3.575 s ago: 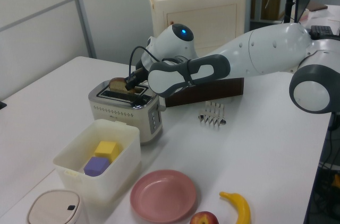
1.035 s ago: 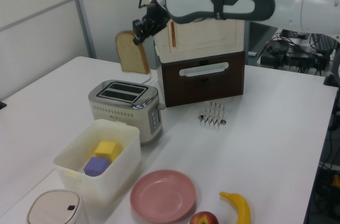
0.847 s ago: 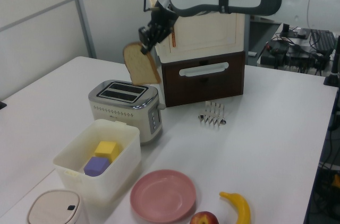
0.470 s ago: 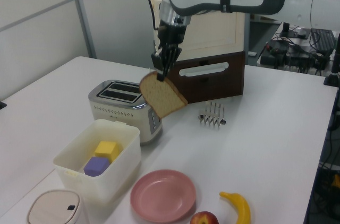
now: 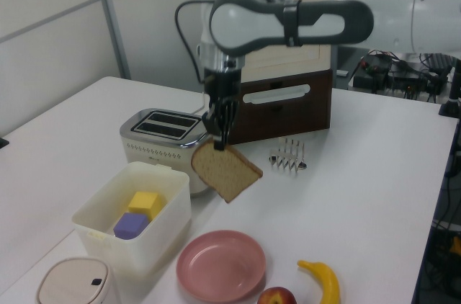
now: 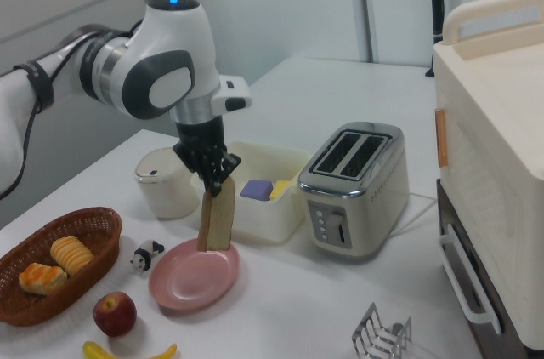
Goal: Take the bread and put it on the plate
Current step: 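Carry the toast over the pink plate and lower it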
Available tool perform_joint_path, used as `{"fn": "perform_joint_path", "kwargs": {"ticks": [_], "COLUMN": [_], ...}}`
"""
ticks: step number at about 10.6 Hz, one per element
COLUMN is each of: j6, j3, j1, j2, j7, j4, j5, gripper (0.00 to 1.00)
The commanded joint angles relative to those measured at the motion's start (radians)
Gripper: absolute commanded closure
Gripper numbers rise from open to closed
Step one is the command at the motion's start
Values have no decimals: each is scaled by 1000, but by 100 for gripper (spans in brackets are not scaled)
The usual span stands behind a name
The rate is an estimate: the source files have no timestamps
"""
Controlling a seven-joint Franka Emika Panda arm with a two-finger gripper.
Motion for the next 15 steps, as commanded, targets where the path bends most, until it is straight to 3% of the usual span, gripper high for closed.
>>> {"fn": "perform_joint_path", "kwargs": {"ticks": [1, 8, 9, 10, 12, 13, 15], "j6": [-10, -9, -7, -7, -7, -10, -12], "j3": [-7, -7, -7, -7, -7, -7, -7], "j1": [56, 138, 154, 164, 191, 199, 208], "j2": [31, 113, 119, 122, 133, 136, 134], "j7": [-10, 5, 7, 18, 57, 64, 62], "j4": [-38, -59, -62, -64, -64, -64, -62], "j5": [-35, -106, -121, -132, -134, -140, -140], "gripper": [100, 100, 94, 76, 21, 0, 0]}}
